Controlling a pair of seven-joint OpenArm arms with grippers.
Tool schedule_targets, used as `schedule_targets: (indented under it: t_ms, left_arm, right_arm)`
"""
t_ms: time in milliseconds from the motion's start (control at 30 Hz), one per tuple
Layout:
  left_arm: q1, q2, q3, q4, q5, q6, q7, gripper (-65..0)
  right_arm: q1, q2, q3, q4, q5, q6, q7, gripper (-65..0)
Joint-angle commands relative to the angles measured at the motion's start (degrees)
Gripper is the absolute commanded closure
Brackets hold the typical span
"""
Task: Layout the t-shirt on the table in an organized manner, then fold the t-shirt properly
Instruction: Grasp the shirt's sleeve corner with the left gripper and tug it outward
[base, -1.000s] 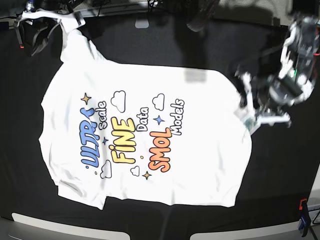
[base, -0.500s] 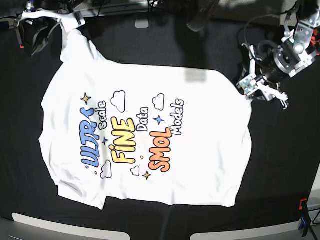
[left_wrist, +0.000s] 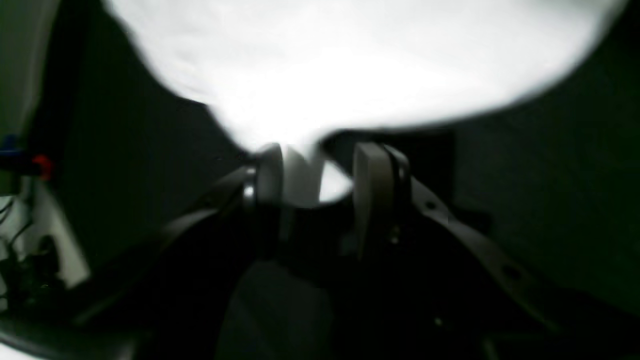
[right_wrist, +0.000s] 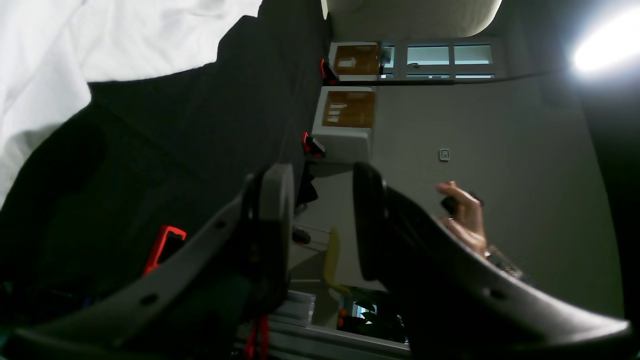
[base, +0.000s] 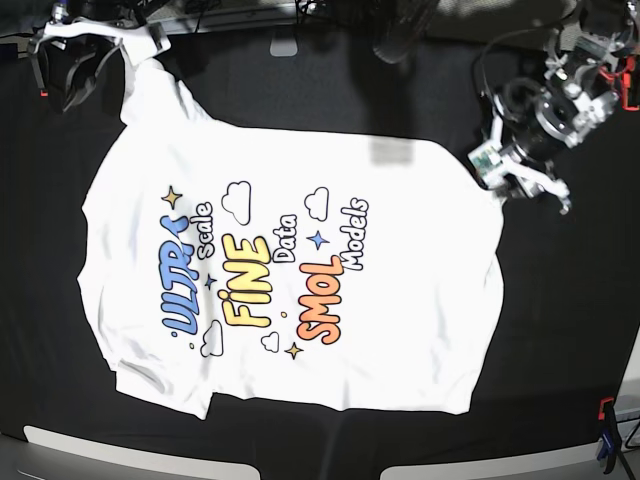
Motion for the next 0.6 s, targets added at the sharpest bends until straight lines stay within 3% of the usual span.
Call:
schedule_targets:
  t_ms: [0, 200, 400, 500, 567]
  left_arm:
    - [-0.4, -0.8, 0.6, -0.2, 1.3, 3.3, -0.9, -21.5]
    - [-0.5, -0.7, 4.8, -2.8, 8.7, 24.0, -0.9, -21.5]
    - [-1.2, 1.3, 5.4, -2.9, 8.8, 24.9, -1.1, -21.5]
    - [-1.3, 3.2, 5.4, -2.9, 8.9, 24.2, -1.1, -21.5]
    - [-1.3, 4.0, 5.4, -2.9, 8.8, 21.8, -1.2, -21.5]
  right_arm:
    - [-0.5, 0.6, 0.2, 0.9, -1.5, -0.7, -0.2, -19.8]
    - [-0.5, 0.6, 0.2, 0.9, -1.5, -0.7, -0.2, -19.8]
    - [-0.5, 0.6, 0.2, 0.9, -0.6, -0.8, -0.2, -19.8]
    - [-0.5, 0.6, 0.2, 0.9, 3.9, -0.8, -0.1, -19.8]
    - [-0.5, 0.6, 0.2, 0.9, 8.6, -0.8, 0.3, -19.8]
